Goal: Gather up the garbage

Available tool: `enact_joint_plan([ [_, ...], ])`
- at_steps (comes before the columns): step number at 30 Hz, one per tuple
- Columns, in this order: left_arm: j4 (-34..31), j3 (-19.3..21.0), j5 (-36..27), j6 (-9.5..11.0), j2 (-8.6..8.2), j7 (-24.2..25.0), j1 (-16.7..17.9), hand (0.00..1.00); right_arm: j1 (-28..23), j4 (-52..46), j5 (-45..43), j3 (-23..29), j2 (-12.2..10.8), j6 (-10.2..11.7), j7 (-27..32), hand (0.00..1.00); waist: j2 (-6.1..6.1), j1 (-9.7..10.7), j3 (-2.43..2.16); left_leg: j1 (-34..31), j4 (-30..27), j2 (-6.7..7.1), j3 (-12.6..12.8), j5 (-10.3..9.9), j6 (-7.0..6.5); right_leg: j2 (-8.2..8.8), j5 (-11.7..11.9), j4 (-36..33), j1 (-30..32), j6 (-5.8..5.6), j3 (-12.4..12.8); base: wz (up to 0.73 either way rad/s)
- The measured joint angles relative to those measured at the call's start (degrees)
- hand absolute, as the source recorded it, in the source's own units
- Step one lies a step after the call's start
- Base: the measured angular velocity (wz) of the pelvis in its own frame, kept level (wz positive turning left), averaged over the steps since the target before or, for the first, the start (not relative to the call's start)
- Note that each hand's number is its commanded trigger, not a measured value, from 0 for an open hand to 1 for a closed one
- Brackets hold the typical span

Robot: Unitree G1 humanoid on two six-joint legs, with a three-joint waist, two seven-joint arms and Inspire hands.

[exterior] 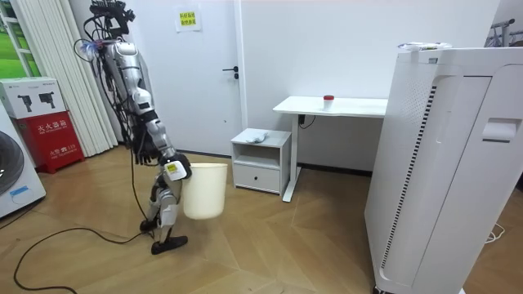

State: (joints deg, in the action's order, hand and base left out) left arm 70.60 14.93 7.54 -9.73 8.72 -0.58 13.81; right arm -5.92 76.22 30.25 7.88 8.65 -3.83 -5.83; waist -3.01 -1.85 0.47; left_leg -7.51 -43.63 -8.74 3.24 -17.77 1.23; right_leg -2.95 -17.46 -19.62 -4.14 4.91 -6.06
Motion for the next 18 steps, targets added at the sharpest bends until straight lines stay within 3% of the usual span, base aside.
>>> enact_joint_plan([
  [2, -0.5, -0.5, -0.2, 0.3, -0.80, 0.0, -0.3, 0.00, -1.4, -0.1, 1.1, 0.1, 1.2, -0.2, 1.1, 1.00, 0.16, 0.0, 0.00, -6.3, 5.5, 5.08, 0.2, -0.3, -0.68, 0.86, -1.8, -1.3, 0.4, 0.61, 1.3, 0.05],
  [3, -1.0, -0.6, -0.7, 0.3, -0.94, 0.0, 0.2, 0.00, -1.5, -0.1, 1.4, 0.1, 1.4, -0.3, 1.3, 1.00, 0.10, -0.1, -0.02, -7.8, 8.0, 6.39, 0.6, 0.2, -0.52, 1.17, -2.2, -1.4, 0.4, 0.45, 1.7, -0.30],
  [4, -1.2, -0.5, -0.9, 0.3, -0.97, -0.2, 1.3, 0.00, -1.7, -0.4, 1.7, 0.1, 1.5, -0.8, 1.8, 1.00, 0.06, -0.4, -0.08, -10.0, 14.1, 8.13, 1.2, 4.0, -0.87, 1.77, -2.8, -1.4, -0.1, 0.39, 2.0, -0.53],
  [5, -1.2, -0.4, -1.3, 0.3, -0.95, -0.5, 2.3, 0.00, -2.1, -0.8, 2.0, 0.1, 1.4, -1.1, 2.3, 1.00, -0.01, -0.6, -0.14, -10.9, 18.3, 8.66, 1.4, 9.1, -1.11, 2.18, -3.3, -1.0, -1.1, 0.18, 2.9, -0.53],
  [6, -1.2, -0.4, -1.3, 0.4, -0.96, -0.5, 2.6, 0.00, -2.3, -1.0, 2.0, 0.0, 1.3, -1.0, 2.3, 1.00, -0.07, -0.5, -0.12, -11.0, 20.0, 8.68, 1.5, 11.4, -1.18, 2.48, -3.7, -0.9, -1.6, -0.06, 3.0, -0.37],
  [7, -1.3, -0.5, -1.3, 0.7, -1.02, -0.5, 2.6, 0.00, -2.9, -1.1, 2.1, 0.0, 1.2, -1.0, 2.7, 1.00, -0.34, 0.1, -0.45, -10.7, 21.6, 9.18, 1.8, 14.4, -1.96, 3.15, -4.6, -0.7, -2.1, -1.11, 3.1, -0.07],
  [8, -1.3, -0.5, -1.2, 1.8, -1.11, -0.5, 2.5, 0.00, -3.3, -1.2, 2.3, 0.0, 1.2, -0.7, 3.0, 1.00, -0.36, 0.4, -0.87, -9.9, 22.1, 9.81, 2.8, 15.1, -3.02, 3.94, -4.8, 0.1, -2.5, -1.97, 3.2, -0.06],
  [10, -1.4, -0.5, -1.6, 3.2, -1.00, -0.6, 1.7, 0.00, -3.1, -0.7, 3.0, -0.1, 0.8, -0.5, 3.7, 1.00, -1.04, 0.3, -0.72, -9.4, 21.1, 10.25, 3.6, 15.0, -4.80, 4.36, -4.4, 2.2, -3.7, -2.55, 3.4, -0.27],
  [11, -1.5, -0.4, -2.4, 4.1, -0.94, -0.8, 1.1, 0.00, -2.6, -0.8, 2.8, 0.0, 0.6, -0.1, 3.7, 1.00, -1.73, 0.3, -0.46, -9.3, 19.7, 10.32, 3.6, 14.3, -4.71, 5.09, -4.0, 3.2, -4.7, -2.71, 3.8, -0.39],
  [12, -1.4, -0.4, -2.4, 4.5, -1.04, -1.0, 0.3, 0.00, -2.1, -0.6, 2.3, 0.1, 0.5, 0.1, 3.8, 1.00, -1.59, 0.3, 0.18, -9.9, 16.6, 9.91, 4.0, 12.9, -4.54, 5.17, -4.0, 4.1, -5.9, -2.67, 4.7, -0.32],
  [14, -1.4, -0.4, -2.4, 4.9, -1.22, -0.9, 0.2, 0.00, -1.9, -0.7, 1.3, 0.0, 0.6, 0.0, 3.7, 1.00, -1.37, 0.0, 0.48, -12.0, 11.4, 9.55, 4.7, 10.7, -4.86, 5.04, -3.9, 5.4, -8.3, -2.42, 6.6, -0.31],
  [15, -1.4, -0.5, -2.4, 5.0, -1.40, -0.9, 0.3, 0.00, -2.0, -0.9, 1.2, -0.1, 0.8, 0.0, 3.6, 1.00, -1.12, -0.1, 0.32, -12.0, 11.5, 9.59, 4.6, 10.1, -4.71, 5.01, -4.0, 5.5, -8.8, -2.27, 7.1, -0.15],
  [16, -1.5, -0.5, -2.6, 5.0, -1.51, -0.8, 0.4, 0.00, -2.4, -1.1, 0.8, 0.0, 1.0, -0.2, 3.5, 1.00, -1.16, 0.3, -0.53, -11.7, 14.1, 9.74, 4.2, 9.2, -4.44, 5.16, -5.2, 5.3, -8.9, -2.18, 7.5, 0.12],
  [18, -1.8, -0.4, -2.3, 5.0, -1.41, -1.0, -0.2, 0.00, -2.3, -1.2, 0.5, 0.1, 0.8, -1.2, 3.4, 1.00, -2.08, 0.3, -0.50, -11.0, 13.9, 10.96, 5.0, 8.0, -5.11, 6.56, -6.7, 4.2, -8.4, -2.99, 7.2, 0.07],
])
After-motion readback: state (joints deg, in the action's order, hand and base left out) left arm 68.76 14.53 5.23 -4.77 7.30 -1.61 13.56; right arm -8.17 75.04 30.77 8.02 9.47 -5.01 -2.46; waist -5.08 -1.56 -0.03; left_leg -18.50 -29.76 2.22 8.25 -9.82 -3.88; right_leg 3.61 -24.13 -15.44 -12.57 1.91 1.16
